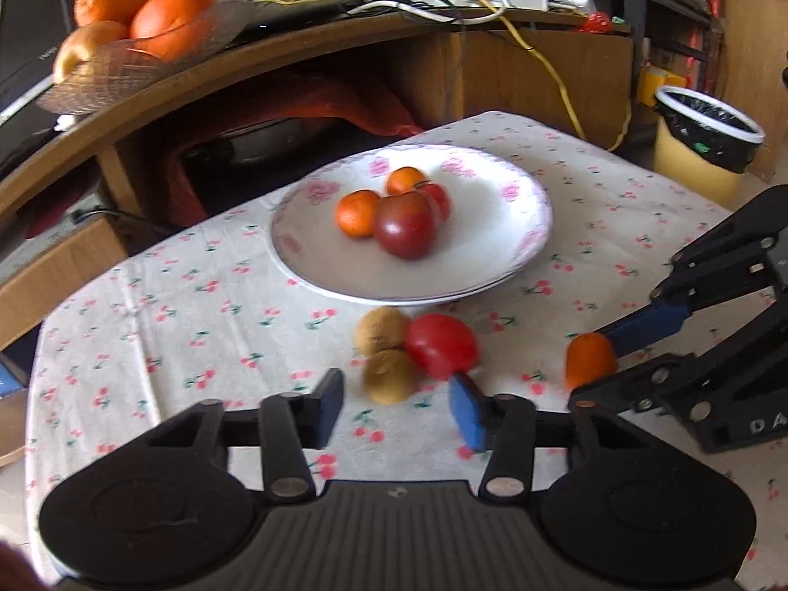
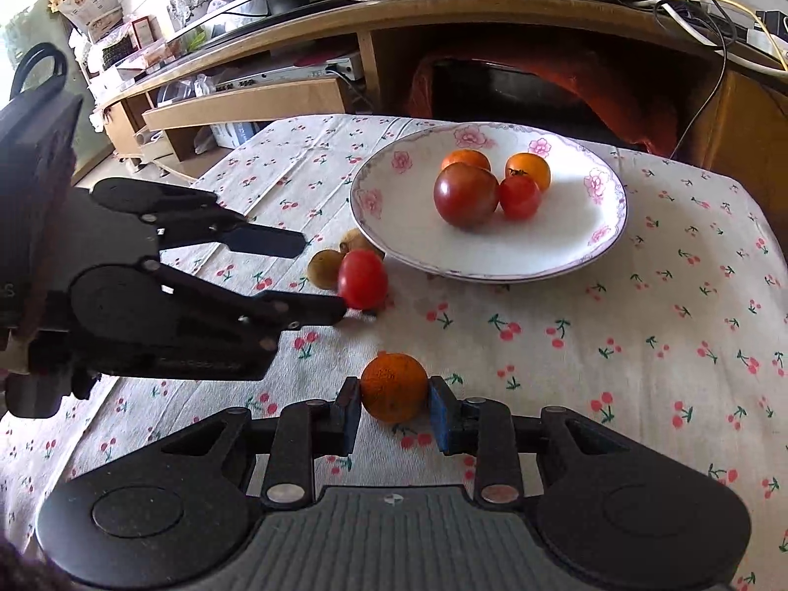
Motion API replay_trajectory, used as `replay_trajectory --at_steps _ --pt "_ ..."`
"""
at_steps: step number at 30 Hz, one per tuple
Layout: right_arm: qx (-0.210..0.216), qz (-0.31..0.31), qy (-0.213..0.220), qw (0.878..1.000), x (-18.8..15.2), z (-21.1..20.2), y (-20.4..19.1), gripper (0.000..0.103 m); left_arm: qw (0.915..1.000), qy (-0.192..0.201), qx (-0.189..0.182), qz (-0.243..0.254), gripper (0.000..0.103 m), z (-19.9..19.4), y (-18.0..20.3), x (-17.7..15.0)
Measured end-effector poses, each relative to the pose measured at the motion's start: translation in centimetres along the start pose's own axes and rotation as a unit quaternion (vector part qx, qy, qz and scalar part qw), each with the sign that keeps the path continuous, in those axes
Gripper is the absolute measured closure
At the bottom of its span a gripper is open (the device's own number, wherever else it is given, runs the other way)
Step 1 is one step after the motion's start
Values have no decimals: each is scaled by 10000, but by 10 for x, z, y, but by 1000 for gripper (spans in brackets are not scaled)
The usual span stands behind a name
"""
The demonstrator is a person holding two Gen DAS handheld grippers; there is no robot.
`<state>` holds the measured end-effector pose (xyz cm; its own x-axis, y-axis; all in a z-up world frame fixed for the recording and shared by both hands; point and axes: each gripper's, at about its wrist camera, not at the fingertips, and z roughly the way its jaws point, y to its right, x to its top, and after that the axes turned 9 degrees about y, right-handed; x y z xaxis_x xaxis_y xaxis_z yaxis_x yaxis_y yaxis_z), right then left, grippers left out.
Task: Organize fruits
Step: 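Grasp a mandarin with the right tool while the left tool grasps a brown kiwi, then carry the mandarin and kiwi into the white bowl and open both tools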
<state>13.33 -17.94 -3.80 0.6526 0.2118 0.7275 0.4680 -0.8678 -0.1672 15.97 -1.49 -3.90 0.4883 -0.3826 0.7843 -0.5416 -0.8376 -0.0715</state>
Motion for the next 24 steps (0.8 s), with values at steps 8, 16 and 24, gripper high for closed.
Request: replay_trajectory --at_steps 8,16,24 --pt "-17 59 -76 10000 0 -5 5 78 9999 -51 -98 -102 59 6 1 5" --pt "-113 -44 -76 9999 2 -10 8 78 9997 -188 -111 54 70 -9 9 -2" --pt "-237 -151 -105 9996 1 -2 6 76 9998 -171 -96 90 69 -7 10 -1"
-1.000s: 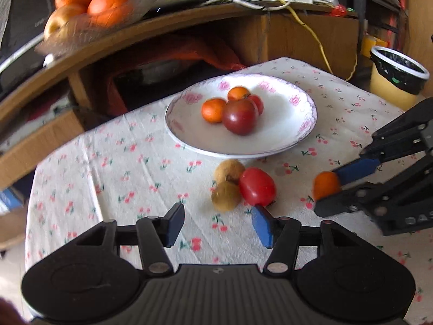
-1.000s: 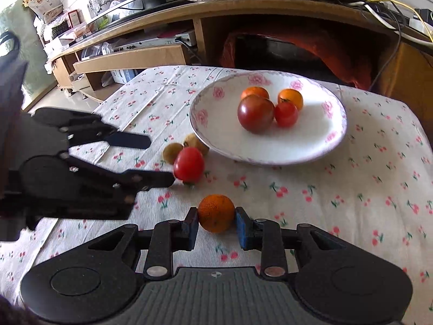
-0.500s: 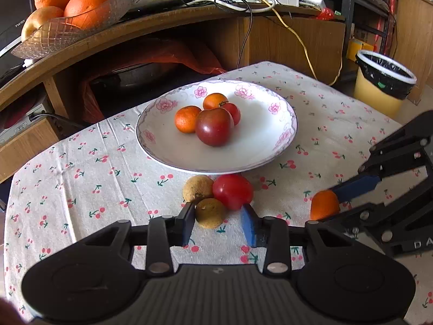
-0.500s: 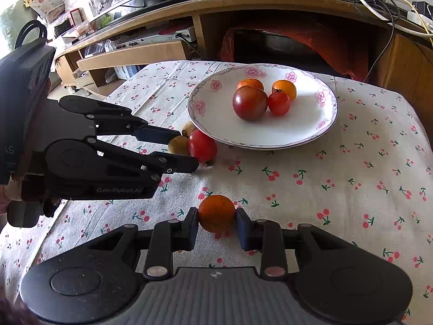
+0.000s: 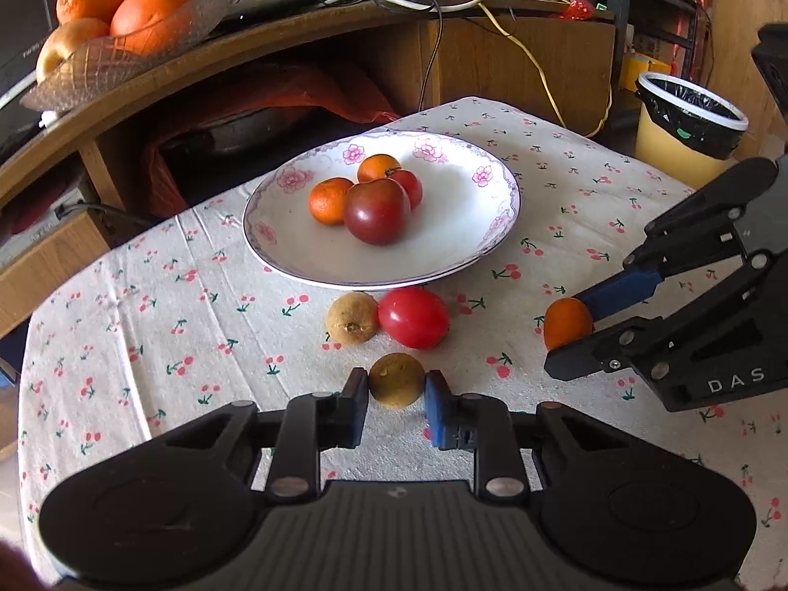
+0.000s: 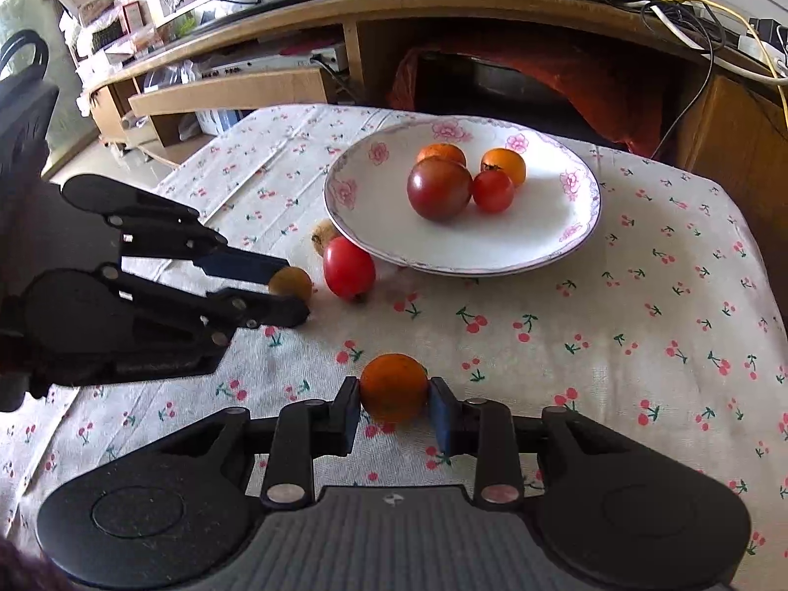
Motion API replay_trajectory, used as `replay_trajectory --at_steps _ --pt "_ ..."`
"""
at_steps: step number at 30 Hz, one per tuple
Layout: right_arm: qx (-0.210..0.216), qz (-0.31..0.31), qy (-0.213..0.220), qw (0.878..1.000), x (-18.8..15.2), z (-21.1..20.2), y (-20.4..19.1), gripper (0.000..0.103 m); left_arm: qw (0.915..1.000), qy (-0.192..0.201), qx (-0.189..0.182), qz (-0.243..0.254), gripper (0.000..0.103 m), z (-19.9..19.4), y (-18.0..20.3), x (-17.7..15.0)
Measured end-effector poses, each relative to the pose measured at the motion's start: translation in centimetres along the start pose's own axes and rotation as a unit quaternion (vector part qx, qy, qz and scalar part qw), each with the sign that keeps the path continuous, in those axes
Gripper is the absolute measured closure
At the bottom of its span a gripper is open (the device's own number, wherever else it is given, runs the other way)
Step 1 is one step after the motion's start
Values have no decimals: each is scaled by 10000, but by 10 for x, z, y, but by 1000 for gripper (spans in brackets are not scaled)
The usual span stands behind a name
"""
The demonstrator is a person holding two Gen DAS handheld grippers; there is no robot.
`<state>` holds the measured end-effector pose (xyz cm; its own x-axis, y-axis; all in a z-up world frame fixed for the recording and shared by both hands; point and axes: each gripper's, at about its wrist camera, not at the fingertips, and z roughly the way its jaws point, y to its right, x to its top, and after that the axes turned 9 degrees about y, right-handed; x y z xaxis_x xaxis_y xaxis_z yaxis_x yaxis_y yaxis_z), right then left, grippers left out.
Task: Organize fruits
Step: 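Carry the mandarin and kiwi into the white bowl and open both tools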
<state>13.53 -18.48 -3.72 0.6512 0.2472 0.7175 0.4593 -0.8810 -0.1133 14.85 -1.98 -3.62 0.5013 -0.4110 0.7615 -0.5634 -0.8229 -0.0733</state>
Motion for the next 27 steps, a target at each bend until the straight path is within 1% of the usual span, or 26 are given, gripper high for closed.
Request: replay_trajectory --at_steps 1,2,4,5,9,11,13,14,15,16,17,18,20,23,25,27 --pt "-2 -20 -3 10000 1 1 0 76 10000 9 8 16 69 0 0 0" --pt "-13 -21 -6 10000 1 1 0 75 10000 27 39 34 66 1 1 0" --pt "-11 34 -1 10000 2 2 0 70 9999 60 74 67 62 2 0 0" --pt "-19 27 8 10000 2 3 0 65 9999 69 100 60 59 3 -1 0" --pt "-56 -61 14 10000 1 3 -1 65 9998 106 166 44 54 3 -2 -1" --pt "-62 -70 -4 10000 1 2 -1 65 9997 124 204 2 54 4 -2 -1" --pt "-60 -63 -18 10000 0 1 -1 65 9997 107 222 -25 54 5 -1 0" --pt "-63 -57 -26 10000 0 0 -1 66 9997 88 221 -23 58 5 -1 0" --pt "-77 -61 -34 9999 0 0 -1 67 9998 66 187 -61 64 4 -1 1" --pt "-90 -71 -46 9999 0 -1 -1 69 9998 54 160 -95 66 4 0 1" --pt "-105 -81 -64 9999 0 -1 -1 76 9998 47 165 -105 68 4 2 1" --pt "-117 -71 -78 9999 0 -1 -1 78 9998 45 196 -69 69 4 4 2" --pt "-110 19 -81 9999 0 -2 1 79 9998 27 211 -53 70 4 5 2" --pt "-55 242 -120 9996 3 -3 6 80 9996 -51 156 -246 70 2 2 4" --pt "-22 368 -30 9993 7 -7 8 80 9992 -15 82 -384 70 -1 -1 7" --pt "-40 331 100 9994 12 -11 7 80 9989 74 7 -472 70 -5 -1 12"
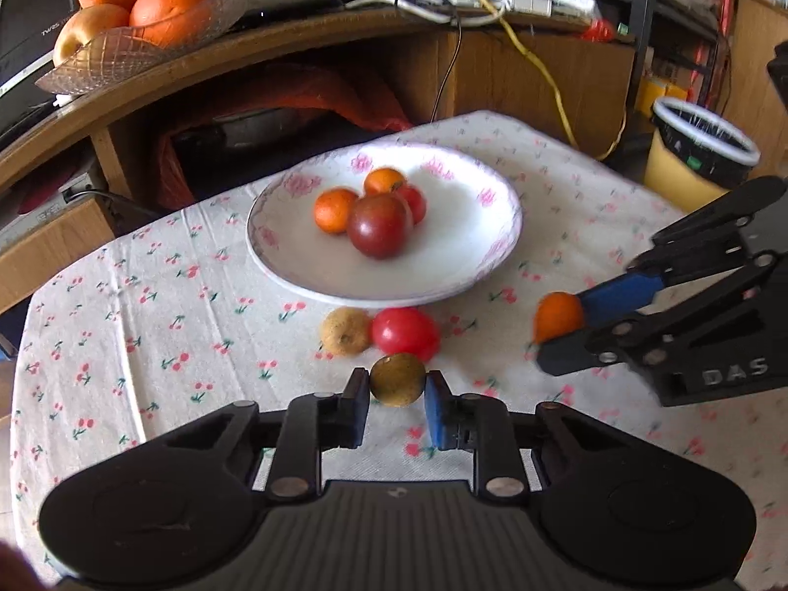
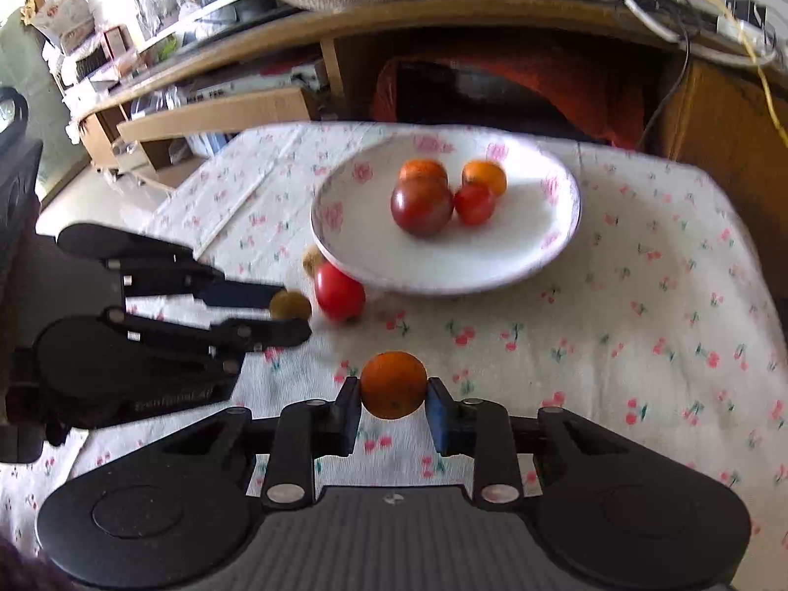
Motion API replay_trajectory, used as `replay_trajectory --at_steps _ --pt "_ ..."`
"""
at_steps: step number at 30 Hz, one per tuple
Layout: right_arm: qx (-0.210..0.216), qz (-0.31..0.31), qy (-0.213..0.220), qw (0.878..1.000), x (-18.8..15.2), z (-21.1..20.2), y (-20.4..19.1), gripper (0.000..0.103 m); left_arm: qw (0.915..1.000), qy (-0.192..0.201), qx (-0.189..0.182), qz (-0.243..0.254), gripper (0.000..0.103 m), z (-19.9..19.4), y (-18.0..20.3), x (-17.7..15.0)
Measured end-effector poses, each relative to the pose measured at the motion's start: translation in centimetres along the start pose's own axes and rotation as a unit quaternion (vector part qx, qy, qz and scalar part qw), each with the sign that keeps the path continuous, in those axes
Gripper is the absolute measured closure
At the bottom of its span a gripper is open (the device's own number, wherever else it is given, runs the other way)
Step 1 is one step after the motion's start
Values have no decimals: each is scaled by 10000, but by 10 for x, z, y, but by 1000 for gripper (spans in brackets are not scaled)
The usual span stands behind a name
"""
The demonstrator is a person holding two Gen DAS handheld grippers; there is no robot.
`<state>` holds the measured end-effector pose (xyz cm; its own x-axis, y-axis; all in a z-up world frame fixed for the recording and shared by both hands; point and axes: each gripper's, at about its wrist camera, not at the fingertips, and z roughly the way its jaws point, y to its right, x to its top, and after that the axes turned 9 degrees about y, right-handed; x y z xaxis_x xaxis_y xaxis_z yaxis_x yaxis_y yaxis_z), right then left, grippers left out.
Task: Organize fruits
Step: 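Carry the mandarin and kiwi into the white bowl and open both tools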
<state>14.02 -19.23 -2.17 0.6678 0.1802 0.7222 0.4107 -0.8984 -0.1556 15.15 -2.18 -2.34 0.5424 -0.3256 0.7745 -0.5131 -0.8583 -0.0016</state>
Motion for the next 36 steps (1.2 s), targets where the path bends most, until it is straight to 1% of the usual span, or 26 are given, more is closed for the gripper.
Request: replay_trajectory --at_steps 4,8,11,14,20,23,26,28,31,34,36 --pt "-29 -25 226 9997 13 -3 -1 80 9998 220 -19 -19 70 -8 2 11" --pt "-160 -18 395 9991 23 1 3 80 9994 334 85 -78 70 -6 1 21" --pt "-246 8 412 9988 29 9 5 80 9992 364 123 -142 70 -2 0 27" --pt "-304 -30 431 9986 33 17 4 80 9989 392 216 -103 70 3 -1 31" --pt "-443 -22 449 9980 40 29 10 79 9981 385 260 -394 70 18 -10 35" --pt "-408 82 363 9985 42 34 16 78 9980 375 272 -429 70 23 -12 34" --pt "-440 50 380 9983 40 36 17 77 9980 352 299 -429 70 28 -11 32" --pt "-474 58 382 9981 41 38 17 77 9980 352 310 -428 69 29 -11 33" --pt "-507 105 422 9978 43 37 19 76 9977 366 330 -459 65 27 -12 33" --pt "-520 84 479 9975 44 34 19 75 9974 396 378 -475 64 24 -14 34" --pt "-512 92 472 9975 44 34 19 73 9971 410 395 -496 64 22 -16 35"
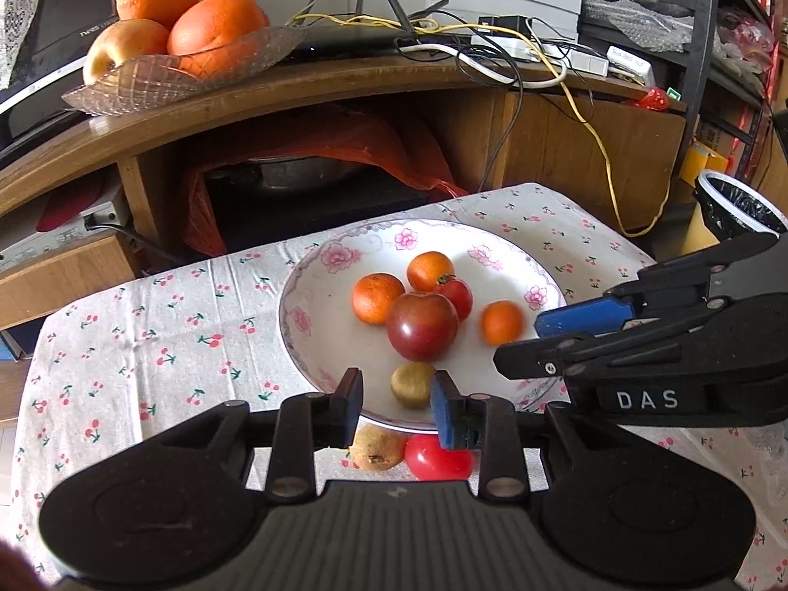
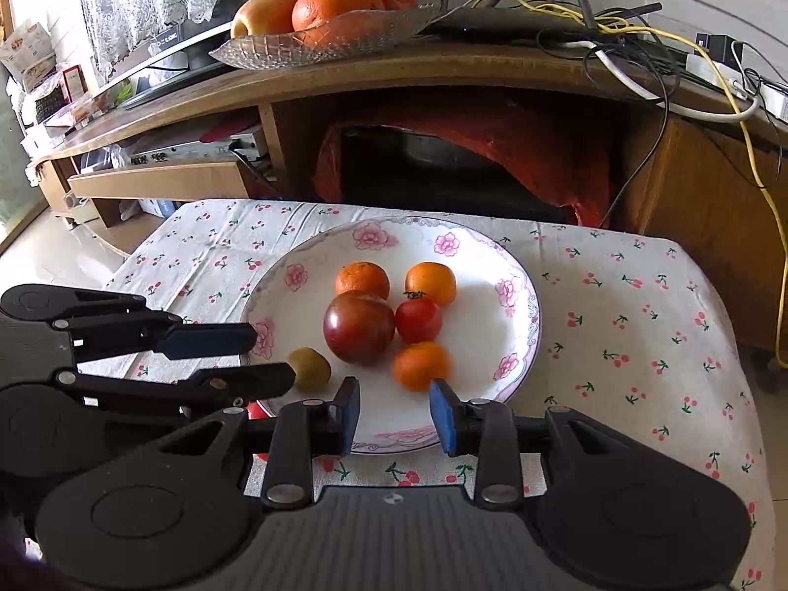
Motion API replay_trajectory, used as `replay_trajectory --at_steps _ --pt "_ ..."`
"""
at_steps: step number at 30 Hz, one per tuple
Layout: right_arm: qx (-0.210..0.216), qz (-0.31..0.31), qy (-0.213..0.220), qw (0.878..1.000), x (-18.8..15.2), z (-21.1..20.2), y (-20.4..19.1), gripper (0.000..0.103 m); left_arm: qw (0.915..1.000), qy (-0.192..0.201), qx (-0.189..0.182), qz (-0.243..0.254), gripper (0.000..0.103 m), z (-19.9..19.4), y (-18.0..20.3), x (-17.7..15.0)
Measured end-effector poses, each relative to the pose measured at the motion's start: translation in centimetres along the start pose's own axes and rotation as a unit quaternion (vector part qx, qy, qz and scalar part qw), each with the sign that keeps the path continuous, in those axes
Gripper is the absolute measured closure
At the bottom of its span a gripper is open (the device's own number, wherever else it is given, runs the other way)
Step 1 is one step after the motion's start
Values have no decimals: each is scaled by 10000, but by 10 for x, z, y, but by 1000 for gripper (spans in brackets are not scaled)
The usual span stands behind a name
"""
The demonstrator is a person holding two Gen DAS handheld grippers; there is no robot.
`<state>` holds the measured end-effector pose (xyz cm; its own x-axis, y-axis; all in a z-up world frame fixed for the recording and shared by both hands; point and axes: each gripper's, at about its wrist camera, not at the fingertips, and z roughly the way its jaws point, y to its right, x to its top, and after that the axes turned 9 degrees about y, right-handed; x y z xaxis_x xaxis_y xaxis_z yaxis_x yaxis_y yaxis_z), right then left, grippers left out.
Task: Organize fruits
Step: 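Carry the mandarin and kiwi into the white bowl and open both tools, then grasp a red tomato with the right tool while the left tool grasps a brown kiwi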
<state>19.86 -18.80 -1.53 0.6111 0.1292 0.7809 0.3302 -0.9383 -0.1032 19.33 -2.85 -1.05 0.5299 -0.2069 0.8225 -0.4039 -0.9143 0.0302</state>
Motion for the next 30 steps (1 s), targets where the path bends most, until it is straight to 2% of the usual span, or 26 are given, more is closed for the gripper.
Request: replay_trajectory --at_steps 8,14,21,26,30 --pt "-19 -45 103 9999 2 -7 -2 72 10000 61 -35 -53 63 -11 -5 5" --pt "69 -12 141 9999 0 -18 -2 72 9997 21 -198 149 60 -26 -6 2" --pt "530 67 -76 9985 -20 -32 -10 72 9984 -189 -412 323 58 -41 -13 -13" --pt "753 65 -345 9965 -32 -15 -25 71 9983 -304 -402 296 58 -40 -18 -20" --pt "853 51 -343 9958 -33 0 -36 71 9985 -299 -395 235 58 -43 -26 -23"
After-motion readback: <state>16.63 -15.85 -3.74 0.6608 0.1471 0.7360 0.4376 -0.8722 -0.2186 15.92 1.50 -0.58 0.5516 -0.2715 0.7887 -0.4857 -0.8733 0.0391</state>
